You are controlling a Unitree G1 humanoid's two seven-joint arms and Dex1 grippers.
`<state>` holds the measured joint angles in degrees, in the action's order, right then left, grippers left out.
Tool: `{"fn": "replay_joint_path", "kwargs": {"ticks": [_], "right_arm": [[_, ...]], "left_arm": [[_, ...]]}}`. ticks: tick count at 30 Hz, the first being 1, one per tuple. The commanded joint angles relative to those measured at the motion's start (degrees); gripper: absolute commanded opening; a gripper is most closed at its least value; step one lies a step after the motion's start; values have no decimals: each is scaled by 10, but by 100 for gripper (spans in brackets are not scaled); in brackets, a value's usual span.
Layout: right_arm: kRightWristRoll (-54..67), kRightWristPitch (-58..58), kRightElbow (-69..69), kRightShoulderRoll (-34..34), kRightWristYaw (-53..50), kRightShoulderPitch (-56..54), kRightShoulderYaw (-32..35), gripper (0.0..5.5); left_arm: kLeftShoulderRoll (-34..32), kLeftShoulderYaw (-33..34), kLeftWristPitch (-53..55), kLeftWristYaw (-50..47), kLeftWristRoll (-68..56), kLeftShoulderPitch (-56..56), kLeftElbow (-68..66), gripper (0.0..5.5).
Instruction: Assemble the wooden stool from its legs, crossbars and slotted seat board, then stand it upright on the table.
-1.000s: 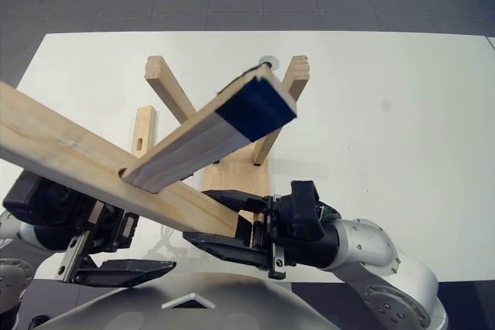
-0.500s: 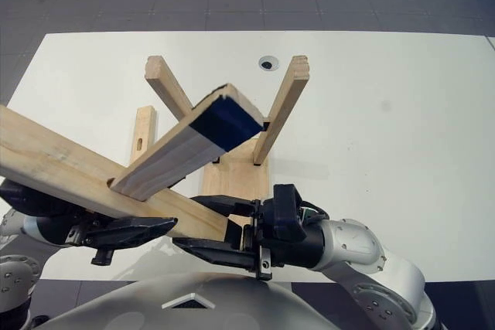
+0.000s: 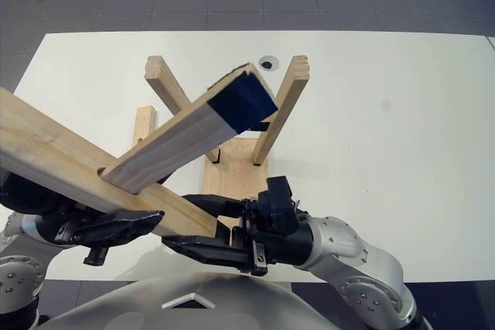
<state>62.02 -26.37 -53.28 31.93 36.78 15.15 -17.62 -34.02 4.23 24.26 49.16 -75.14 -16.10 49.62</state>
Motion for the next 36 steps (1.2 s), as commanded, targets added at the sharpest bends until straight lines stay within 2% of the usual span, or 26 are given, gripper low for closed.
{"fn": "replay_joint_path", "kwargs": {"ticks": [1,6,7,17,24,26,32,36], "right_arm": [[6,-12,4,4,-16,-2,8,203],[4,-13,1,10,-17,0,15,203],[-3,-15,3,12,-21,-2,16,240],[-5,-23,0,43,7,-3,30,409],[1,-9,30,65,31,5,97,533],[-13,-2,52,74,54,16,123,550],[-55,46,141,97,146,64,239,550],[-77,57,167,97,176,84,270,550]], "left_arm": [[-12,8,0,4,16,2,8,211],[-20,12,3,9,18,-1,8,210],[-22,13,3,10,19,-1,7,210],[-20,12,-12,16,83,6,-13,207],[3,15,-78,73,186,38,-107,207],[0,16,-83,96,194,47,-134,207],[9,-9,-109,155,240,52,-172,206],[15,-49,-150,191,309,43,-199,206]]}}
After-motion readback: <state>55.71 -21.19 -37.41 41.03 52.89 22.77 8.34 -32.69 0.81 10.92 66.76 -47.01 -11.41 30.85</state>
